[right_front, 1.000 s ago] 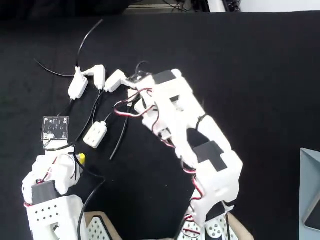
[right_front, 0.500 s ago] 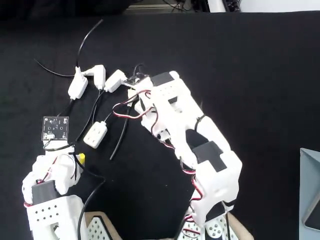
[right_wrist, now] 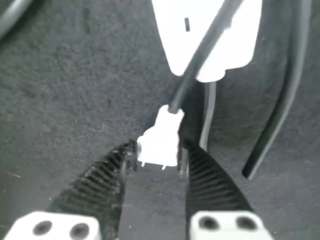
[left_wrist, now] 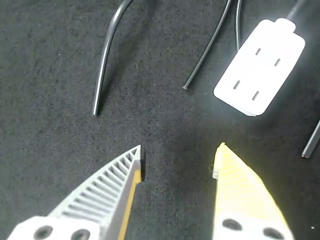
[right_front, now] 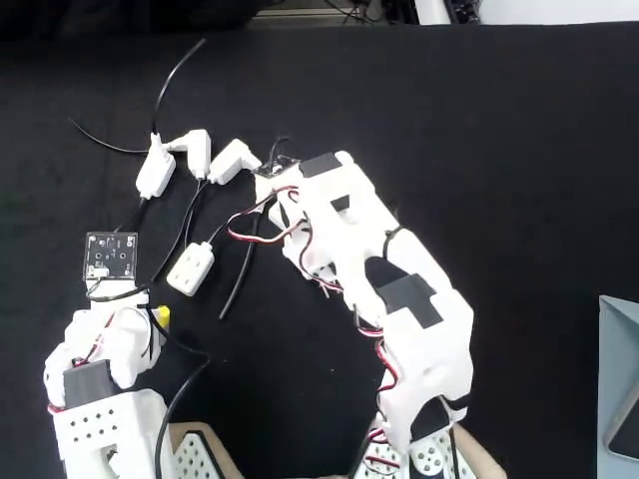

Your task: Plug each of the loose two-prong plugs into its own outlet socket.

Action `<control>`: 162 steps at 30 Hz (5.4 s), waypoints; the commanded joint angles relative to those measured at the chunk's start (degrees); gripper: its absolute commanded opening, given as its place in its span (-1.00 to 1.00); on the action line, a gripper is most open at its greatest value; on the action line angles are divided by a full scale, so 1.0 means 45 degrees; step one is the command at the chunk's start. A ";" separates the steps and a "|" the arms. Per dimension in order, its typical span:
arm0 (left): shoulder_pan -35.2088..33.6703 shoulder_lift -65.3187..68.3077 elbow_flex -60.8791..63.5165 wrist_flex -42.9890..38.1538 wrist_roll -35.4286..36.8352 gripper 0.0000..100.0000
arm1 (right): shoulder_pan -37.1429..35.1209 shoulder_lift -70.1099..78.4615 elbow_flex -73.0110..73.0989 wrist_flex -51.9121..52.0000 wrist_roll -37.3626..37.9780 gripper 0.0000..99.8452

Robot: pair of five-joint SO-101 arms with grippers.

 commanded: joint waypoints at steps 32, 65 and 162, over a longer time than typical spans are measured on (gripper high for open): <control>0.0166 -0.0059 -0.0049 -0.0195 -0.0137 -0.52 | 0.0293 -0.2198 0.0127 -0.0293 -0.1739 -0.71; 0.0166 -0.0059 -0.0029 -0.0195 -0.0137 -0.52 | 0.0371 0.1299 -0.3253 0.1172 -0.2735 -0.98; 0.7902 -0.3341 -0.4679 -0.0176 0.4884 -0.53 | -0.4259 -1.7221 1.0598 -0.4669 -0.2149 -0.98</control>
